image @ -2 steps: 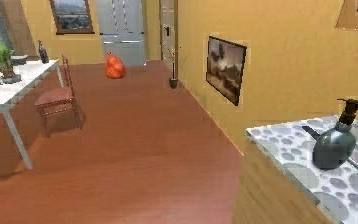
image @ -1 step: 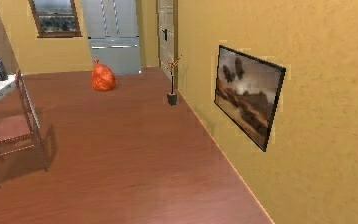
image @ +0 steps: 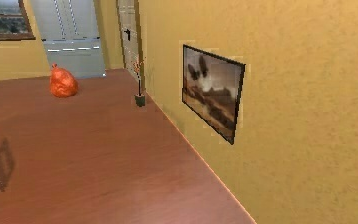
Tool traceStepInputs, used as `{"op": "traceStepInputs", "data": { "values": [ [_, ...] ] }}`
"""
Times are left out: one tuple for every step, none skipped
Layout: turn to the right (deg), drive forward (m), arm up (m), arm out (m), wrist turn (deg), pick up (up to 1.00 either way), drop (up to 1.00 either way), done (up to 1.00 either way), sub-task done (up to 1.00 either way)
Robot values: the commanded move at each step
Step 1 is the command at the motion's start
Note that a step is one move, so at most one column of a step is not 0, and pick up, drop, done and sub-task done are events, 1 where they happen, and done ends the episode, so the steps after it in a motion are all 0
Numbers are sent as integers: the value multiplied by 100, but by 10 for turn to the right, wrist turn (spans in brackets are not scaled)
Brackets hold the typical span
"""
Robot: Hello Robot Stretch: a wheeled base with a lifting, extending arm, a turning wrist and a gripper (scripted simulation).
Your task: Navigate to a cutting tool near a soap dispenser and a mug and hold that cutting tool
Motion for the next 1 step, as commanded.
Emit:
{"op": "traceStepInputs", "data": {
  "values": [
    [0, 0, 50, 0, 0, 0, 0, 0, 0]
  ]
}}
